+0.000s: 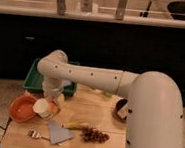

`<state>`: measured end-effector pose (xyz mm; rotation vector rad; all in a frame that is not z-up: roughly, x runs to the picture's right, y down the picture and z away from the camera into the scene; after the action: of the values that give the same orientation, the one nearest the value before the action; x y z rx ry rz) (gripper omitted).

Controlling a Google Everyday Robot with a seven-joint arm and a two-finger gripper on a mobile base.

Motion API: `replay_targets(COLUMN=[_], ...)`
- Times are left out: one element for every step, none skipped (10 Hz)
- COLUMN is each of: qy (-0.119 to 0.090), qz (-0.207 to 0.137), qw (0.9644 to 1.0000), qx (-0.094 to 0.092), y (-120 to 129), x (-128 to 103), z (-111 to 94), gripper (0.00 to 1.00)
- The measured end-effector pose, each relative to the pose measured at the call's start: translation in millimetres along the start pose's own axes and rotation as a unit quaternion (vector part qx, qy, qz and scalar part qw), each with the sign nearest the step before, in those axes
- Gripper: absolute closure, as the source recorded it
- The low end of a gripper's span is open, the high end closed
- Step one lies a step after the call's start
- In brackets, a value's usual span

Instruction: Place apple in paper cup

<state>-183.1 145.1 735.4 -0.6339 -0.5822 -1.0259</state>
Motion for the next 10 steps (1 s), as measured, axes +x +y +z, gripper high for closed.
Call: replay_targets(qy=[0.006,0.011,0.015,0.019,0.021,0.023,0.025,0.027,0.027,0.028], qz=[-0.005,-0.013,-0.016,-0.019,-0.025,-0.029,-0.031,-0.035,-0.037,-0.041], qw=[1.0,0.9999,0.9998,0.9996,0.9995,0.9993,0.9992,0.9991,0.9989,0.9988], qx=[0.001,0.001,0.0,0.0,0.0,0.0,0.0,0.002,0.002,0.002], y=[-2.8,-6.6,-7.9,-8.9,-11.9,-14.3,-15.8,-18.3,-20.0,-23.0], x=[-1.6,-4.5,-4.3,-4.0,-4.9,-5.6,-5.4,-3.9,-3.9,-4.6], z=[-7.4,-13.1,-17.9,-21.4,-24.2,-25.8,-27.2,-29.5,-30.2,-31.1], gripper=[1.0,1.0,1.0,1.0,1.0,1.0,1.0,1.0,1.0,1.0])
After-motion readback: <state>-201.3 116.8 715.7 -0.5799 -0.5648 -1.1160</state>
